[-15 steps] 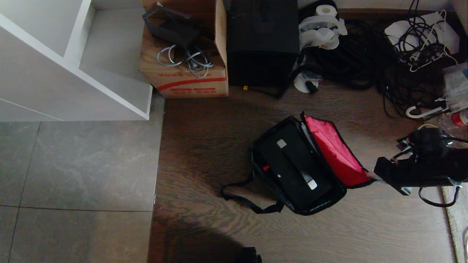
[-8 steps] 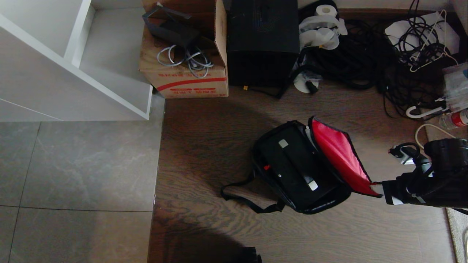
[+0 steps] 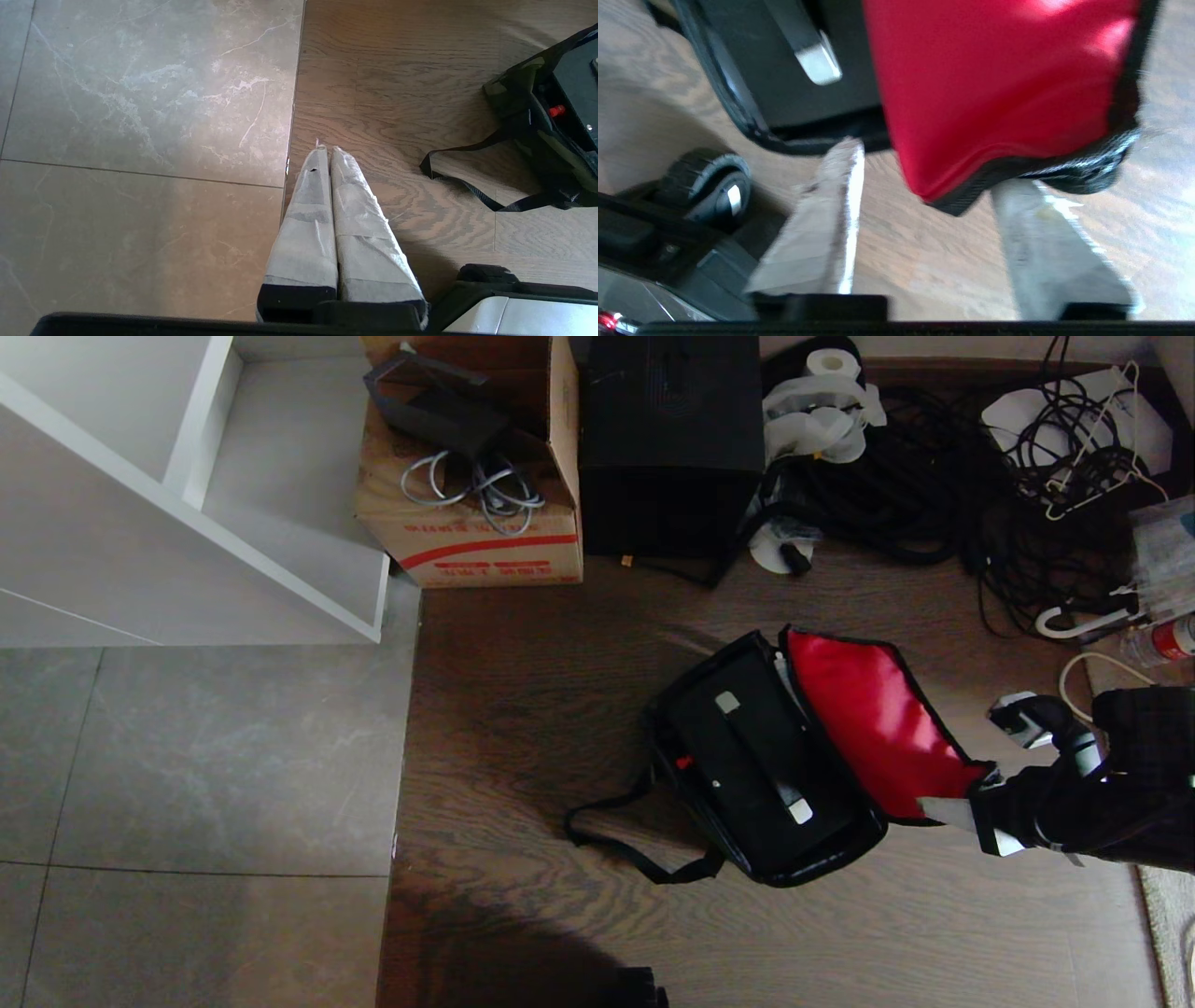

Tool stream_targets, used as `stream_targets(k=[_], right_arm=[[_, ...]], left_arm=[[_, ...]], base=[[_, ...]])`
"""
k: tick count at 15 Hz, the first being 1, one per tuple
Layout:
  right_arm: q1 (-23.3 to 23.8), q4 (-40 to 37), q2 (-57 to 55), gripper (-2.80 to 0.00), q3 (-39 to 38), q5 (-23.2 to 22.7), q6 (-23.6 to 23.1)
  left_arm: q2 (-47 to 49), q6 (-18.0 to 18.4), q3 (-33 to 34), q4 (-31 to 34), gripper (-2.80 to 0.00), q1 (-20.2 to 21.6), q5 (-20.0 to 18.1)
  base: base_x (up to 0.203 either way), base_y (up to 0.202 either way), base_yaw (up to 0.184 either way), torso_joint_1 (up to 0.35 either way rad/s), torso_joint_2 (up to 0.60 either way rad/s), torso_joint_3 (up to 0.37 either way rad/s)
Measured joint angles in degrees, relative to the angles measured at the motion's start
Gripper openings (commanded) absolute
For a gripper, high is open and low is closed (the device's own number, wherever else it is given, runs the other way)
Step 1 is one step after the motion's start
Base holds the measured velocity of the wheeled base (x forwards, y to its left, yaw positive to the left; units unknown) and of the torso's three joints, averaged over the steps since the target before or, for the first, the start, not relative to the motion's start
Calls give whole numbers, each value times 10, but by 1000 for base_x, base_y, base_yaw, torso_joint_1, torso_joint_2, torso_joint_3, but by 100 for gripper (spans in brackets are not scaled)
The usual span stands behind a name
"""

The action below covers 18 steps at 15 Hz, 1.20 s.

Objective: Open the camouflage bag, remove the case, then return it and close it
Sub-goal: Close the top of the storage box

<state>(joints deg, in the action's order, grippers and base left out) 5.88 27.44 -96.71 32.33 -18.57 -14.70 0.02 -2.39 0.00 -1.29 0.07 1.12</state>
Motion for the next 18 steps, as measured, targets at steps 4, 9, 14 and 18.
stream_targets(k=[4,9,14,18], right_arm=[[-46,15,23,0,-18,-2,21],[-128,-3,95,0,-46,2,139],[-182,-58,151,0,-87,1,211],[-242,-59,161,0,-86,1,315]], left_arm=[[0,0,0,0,-280,0,0],[0,0,0,0,-280,0,0],[0,0,0,0,-280,0,0],[0,0,0,0,-280,0,0]], base=[[0,0,0,0,0,0],[0,0,0,0,0,0],[0,0,0,0,0,0],[0,0,0,0,0,0]])
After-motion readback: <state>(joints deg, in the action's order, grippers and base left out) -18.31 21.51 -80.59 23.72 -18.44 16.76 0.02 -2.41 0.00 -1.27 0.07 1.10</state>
